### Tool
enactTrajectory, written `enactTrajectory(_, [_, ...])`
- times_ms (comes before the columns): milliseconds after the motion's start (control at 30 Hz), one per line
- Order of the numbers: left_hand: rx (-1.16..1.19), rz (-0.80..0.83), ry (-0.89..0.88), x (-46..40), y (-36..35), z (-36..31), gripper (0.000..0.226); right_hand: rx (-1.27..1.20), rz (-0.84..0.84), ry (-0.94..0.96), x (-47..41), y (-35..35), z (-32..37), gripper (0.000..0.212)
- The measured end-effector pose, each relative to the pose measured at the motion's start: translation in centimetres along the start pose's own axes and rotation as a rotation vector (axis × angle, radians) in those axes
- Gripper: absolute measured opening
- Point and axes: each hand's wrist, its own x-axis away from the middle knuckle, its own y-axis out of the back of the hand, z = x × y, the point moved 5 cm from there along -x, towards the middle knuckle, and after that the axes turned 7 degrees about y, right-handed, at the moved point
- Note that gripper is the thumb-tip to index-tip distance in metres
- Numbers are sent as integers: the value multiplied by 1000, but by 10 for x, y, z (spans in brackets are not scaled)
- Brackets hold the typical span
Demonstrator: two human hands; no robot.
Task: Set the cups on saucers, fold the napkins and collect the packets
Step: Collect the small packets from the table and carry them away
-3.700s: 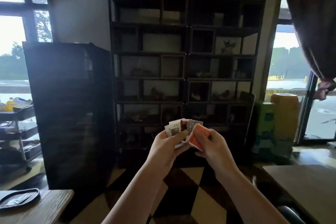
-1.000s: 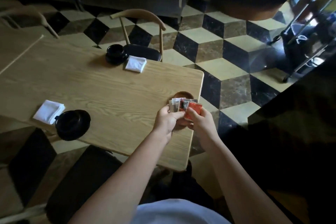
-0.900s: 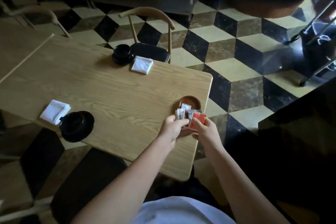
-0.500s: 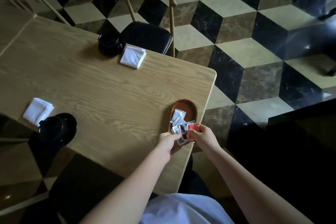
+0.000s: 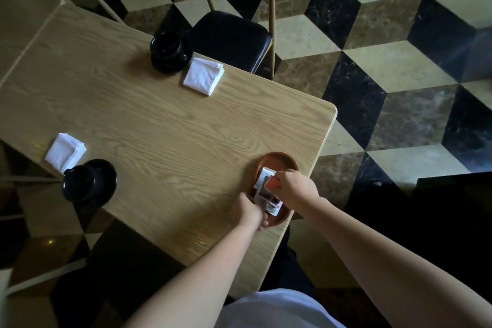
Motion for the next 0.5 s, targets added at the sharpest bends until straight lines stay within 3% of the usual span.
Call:
enactTrajectory(67, [-129, -119, -146, 0, 5, -4, 39, 1, -72, -20, 1, 1, -2, 32])
enactTrajectory(200, [-156, -208, -312, 1, 20, -4, 23, -331, -247, -297, 21, 1, -25, 47])
enactTrajectory(300, [-203, -192, -302, -7, 26, 2, 22, -469, -282, -424, 39, -17, -38, 36])
enactTrajectory(500, [-266, -146, -351, -14, 29, 2, 30, -660, -262, -468, 64, -54, -35, 8])
